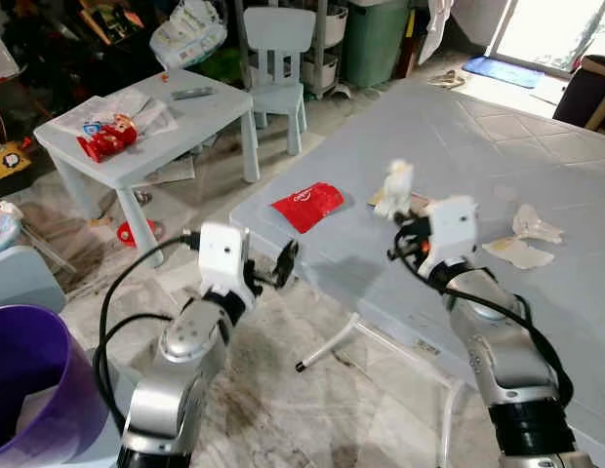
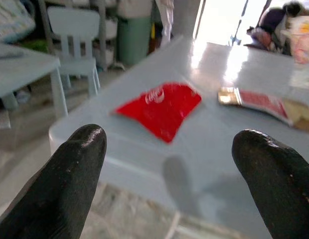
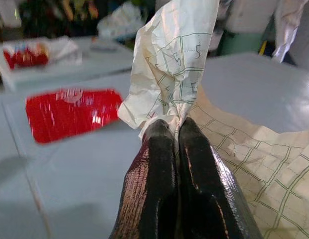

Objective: Picking trash to rubbish bin

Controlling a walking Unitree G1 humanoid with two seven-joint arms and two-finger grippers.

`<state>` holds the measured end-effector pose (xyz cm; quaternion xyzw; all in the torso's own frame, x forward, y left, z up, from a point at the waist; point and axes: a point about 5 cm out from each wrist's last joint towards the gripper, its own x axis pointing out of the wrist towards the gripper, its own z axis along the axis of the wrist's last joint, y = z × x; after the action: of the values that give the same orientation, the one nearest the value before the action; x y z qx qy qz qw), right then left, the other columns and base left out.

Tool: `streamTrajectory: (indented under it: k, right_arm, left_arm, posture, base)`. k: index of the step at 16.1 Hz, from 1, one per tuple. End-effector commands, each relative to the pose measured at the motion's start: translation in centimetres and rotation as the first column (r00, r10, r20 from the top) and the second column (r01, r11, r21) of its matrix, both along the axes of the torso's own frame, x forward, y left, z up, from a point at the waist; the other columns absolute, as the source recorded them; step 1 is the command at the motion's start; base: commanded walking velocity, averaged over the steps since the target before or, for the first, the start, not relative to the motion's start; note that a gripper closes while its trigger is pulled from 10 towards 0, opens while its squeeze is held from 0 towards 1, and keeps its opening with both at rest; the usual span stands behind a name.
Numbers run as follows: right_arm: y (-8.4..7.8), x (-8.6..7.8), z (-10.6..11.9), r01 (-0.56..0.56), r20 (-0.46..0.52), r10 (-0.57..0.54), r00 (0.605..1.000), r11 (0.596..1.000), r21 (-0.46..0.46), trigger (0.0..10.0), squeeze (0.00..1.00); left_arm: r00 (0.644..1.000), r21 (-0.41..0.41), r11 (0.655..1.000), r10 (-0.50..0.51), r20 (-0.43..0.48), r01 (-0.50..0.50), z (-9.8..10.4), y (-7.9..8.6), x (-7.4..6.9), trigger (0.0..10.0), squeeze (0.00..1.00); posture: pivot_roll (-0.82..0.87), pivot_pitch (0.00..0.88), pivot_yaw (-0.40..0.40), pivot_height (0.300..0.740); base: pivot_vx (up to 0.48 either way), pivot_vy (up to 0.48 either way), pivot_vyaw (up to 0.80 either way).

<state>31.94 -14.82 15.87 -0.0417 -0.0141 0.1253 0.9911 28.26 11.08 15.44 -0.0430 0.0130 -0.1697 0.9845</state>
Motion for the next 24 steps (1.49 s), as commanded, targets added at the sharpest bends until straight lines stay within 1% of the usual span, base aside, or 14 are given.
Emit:
streamTrajectory:
  k: [1, 3, 4, 6, 8, 19, 24]
  right_arm:
    - [-0.5, -0.3, 0.9, 0.03, 0.046, -0.031, 0.998, 0.999, 0.017, 0.0, 0.0]
    - [-0.7, -0.6, 3.0, 0.074, 0.151, -0.081, 0.985, 0.996, 0.051, 0.0, 0.0]
    - [-0.6, -0.7, 3.5, 0.081, 0.164, -0.088, 0.982, 0.995, 0.051, 0.0, 0.0]
    - [-0.4, -0.7, 3.9, 0.082, 0.171, -0.091, 0.981, 0.995, 0.059, 0.0, 0.0]
    - [-0.3, -0.7, 3.9, 0.085, 0.173, -0.094, 0.98, 0.995, 0.059, 0.0, 0.0]
    - [0.1, -0.5, 4.0, 0.089, 0.171, -0.099, 0.98, 0.994, 0.062, 0.0, 0.0]
    - [0.2, -0.4, 4.0, 0.088, 0.17, -0.098, 0.981, 0.994, 0.065, 0.0, 0.0]
  left_arm:
    - [0.999, -0.021, 0.999, 0.033, 0.038, -0.032, 0.8, 0.3, 0.6, 10.0, 0.0]
    - [0.993, -0.06, 0.995, 0.079, 0.089, -0.074, 2.4, 0.7, 1.1, 10.0, 0.0]
    - [0.991, -0.067, 0.995, 0.084, 0.102, -0.078, 2.8, 0.9, 1.3, 10.0, 0.0]
    - [0.991, -0.066, 0.995, 0.081, 0.109, -0.074, 2.9, 1.0, 1.3, 10.0, 0.0]
    - [0.99, -0.052, 0.994, 0.098, 0.101, -0.093, 2.7, 1.4, 1.5, 10.0, 0.0]
    - [0.993, -0.05, 0.996, 0.078, 0.092, -0.073, 2.5, 1.3, 1.3, 10.0, 0.0]
    - [0.994, -0.05, 0.997, 0.065, 0.084, -0.061, 2.3, 1.0, 1.2, 10.0, 0.0]
  posture:
    - [0.07, 0.05, -0.017, 0.74]
    - [0.07, 0.05, -0.01, 0.74]
    - [0.07, 0.05, -0.004, 0.74]
    - [0.08, 0.048, -0.001, 0.74]
    - [0.08, 0.049, 0.0, 0.74]
    - [0.09, 0.054, 0.003, 0.74]
    - [0.09, 0.053, 0.001, 0.74]
  base:
    - [0.0, 0.0, 0.0]
    - [0.0, 0.0, 0.0]
    - [0.0, 0.0, 0.0]
    - [0.0, 0.0, 0.0]
    - [0.0, 0.0, 0.0]
    - [0.268, 0.0, 0.0]
    - [0.284, 0.0, 0.0]
